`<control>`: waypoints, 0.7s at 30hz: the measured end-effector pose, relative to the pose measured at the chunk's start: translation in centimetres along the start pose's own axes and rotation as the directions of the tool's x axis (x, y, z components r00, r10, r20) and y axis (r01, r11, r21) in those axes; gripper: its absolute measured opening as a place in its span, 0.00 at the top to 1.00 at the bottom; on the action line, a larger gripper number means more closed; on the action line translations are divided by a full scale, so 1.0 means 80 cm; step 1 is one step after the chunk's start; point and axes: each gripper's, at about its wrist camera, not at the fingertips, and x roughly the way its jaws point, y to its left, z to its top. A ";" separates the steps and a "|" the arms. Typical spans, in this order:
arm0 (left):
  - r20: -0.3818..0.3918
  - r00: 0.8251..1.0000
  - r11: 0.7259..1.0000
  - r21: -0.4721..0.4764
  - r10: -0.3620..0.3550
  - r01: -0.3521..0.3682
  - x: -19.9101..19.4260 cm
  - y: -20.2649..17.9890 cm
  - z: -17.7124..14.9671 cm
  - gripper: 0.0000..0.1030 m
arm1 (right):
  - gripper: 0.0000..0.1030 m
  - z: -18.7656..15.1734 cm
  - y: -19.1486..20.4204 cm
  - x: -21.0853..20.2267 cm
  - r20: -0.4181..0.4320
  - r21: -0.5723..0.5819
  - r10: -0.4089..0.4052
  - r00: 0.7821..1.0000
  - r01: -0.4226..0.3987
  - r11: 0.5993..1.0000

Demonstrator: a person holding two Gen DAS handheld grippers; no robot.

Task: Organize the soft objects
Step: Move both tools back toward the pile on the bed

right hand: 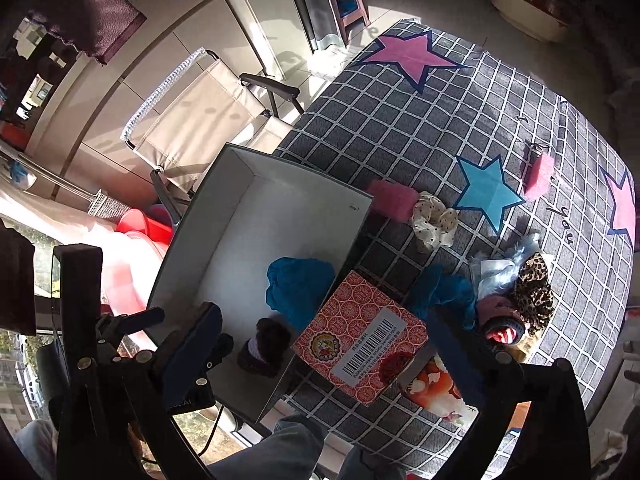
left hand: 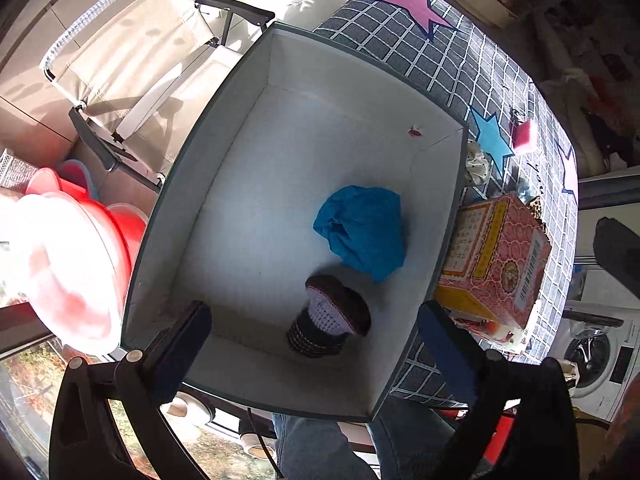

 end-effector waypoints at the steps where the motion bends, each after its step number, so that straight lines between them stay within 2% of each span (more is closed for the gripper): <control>1: -0.003 1.000 1.000 -0.001 -0.014 0.014 -0.001 -0.004 0.002 0.00 | 0.00 0.000 -0.011 -0.004 0.008 0.021 -0.005 1.000 0.005 1.000; 6: -0.004 0.998 0.998 0.021 -0.060 0.060 -0.012 -0.032 0.008 0.00 | 0.00 -0.002 -0.085 -0.026 0.039 0.145 -0.054 0.998 0.048 0.988; 9: -0.011 0.997 0.996 0.044 -0.071 0.072 -0.016 -0.052 0.011 0.00 | 0.00 -0.014 -0.143 -0.031 0.034 0.248 -0.088 0.996 0.077 0.966; 15: -0.026 0.998 0.992 0.111 -0.054 0.057 -0.018 -0.096 0.021 0.00 | 0.00 -0.055 -0.242 -0.016 -0.033 0.410 -0.112 0.993 0.116 0.905; 21: -0.044 0.998 0.987 0.149 -0.049 0.055 -0.012 -0.145 0.035 0.00 | 0.00 -0.087 -0.301 0.017 -0.108 0.472 -0.108 0.988 0.147 0.869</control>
